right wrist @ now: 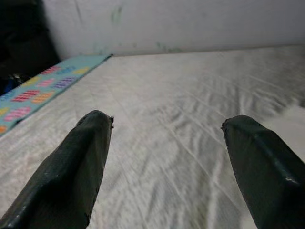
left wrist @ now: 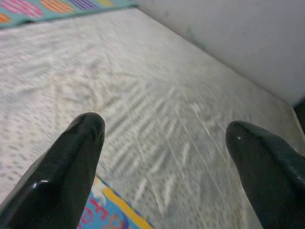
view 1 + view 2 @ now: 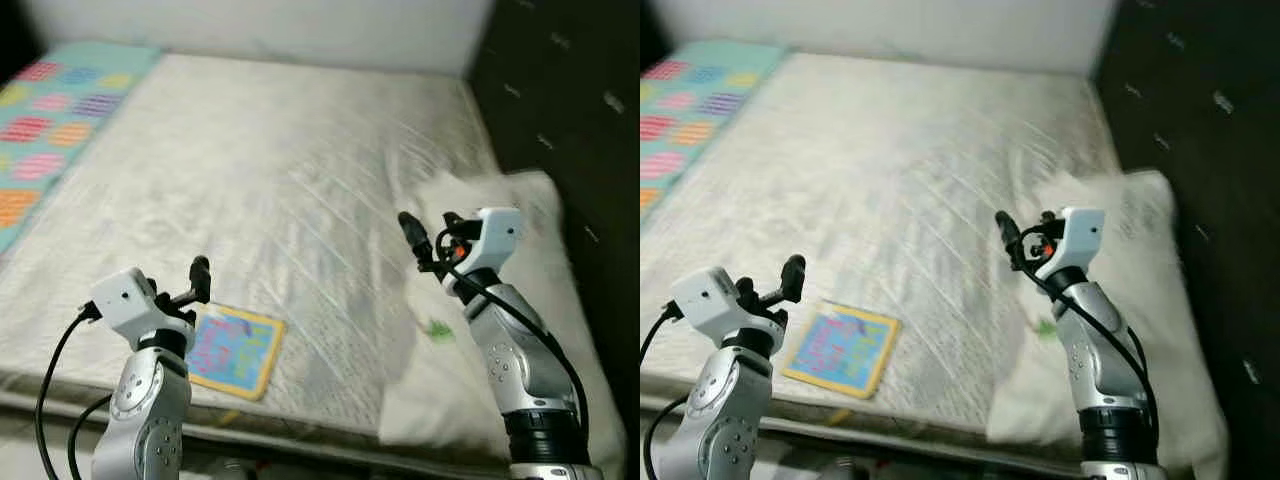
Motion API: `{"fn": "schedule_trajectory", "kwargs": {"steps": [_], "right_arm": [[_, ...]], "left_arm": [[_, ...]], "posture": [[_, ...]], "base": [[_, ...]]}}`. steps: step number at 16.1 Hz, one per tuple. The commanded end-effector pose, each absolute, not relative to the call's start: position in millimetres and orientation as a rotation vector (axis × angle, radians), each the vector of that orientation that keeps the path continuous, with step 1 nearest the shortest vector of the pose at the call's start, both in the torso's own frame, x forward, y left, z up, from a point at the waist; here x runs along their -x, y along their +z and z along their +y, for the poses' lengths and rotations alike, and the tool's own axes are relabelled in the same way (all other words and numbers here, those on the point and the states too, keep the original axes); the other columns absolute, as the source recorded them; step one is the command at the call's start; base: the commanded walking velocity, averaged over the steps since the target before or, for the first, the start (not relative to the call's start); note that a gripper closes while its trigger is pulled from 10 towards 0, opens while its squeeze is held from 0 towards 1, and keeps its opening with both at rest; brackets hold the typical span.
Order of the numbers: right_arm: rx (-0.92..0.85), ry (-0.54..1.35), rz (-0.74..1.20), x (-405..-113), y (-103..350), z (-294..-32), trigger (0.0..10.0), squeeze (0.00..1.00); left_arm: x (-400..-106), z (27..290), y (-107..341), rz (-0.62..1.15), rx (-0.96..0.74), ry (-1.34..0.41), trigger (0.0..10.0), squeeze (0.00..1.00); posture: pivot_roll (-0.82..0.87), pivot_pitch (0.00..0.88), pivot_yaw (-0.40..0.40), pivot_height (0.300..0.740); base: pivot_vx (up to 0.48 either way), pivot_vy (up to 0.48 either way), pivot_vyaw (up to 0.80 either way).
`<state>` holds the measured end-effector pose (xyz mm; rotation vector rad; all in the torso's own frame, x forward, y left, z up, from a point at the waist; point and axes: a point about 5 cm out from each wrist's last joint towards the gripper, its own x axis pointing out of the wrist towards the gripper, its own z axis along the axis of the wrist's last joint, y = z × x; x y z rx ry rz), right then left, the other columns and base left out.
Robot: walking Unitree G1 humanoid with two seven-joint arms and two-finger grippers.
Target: Clean up the room
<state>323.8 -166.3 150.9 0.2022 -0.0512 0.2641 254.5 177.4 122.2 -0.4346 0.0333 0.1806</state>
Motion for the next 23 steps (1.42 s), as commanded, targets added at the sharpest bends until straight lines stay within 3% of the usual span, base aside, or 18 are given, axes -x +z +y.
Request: {"fn": "schedule_trajectory", "kwargs": {"steps": [1,16,23], "right_arm": [[-0.205,0.254,-0.056,-324.8,151.8,-166.3,10.0,0.0],[-0.175,0.152,-0.046,-329.3,147.1,-175.0,10.0,0.0],[-0.175,0.144,-0.045,-329.1,146.4,-175.9,10.0,0.0]], "left_arm": [[-253.3,180.6,118.2,0.043,0.444,0.195,10.0,0.0],[-252.1,171.1,114.3,0.074,0.512,0.139,10.0,0.0],[-252.9,171.1,112.7,0.082,0.537,0.141,10.0,0.0]], "posture": [[-0.06,0.021,-0.032,0.74],[-0.05,0.017,-0.037,0.74],[-0.06,0.02,-0.035,0.74]], "base": [[0.0,0.0,0.0],[0.0,0.0,0.0],[0.0,0.13,-0.72]]}}
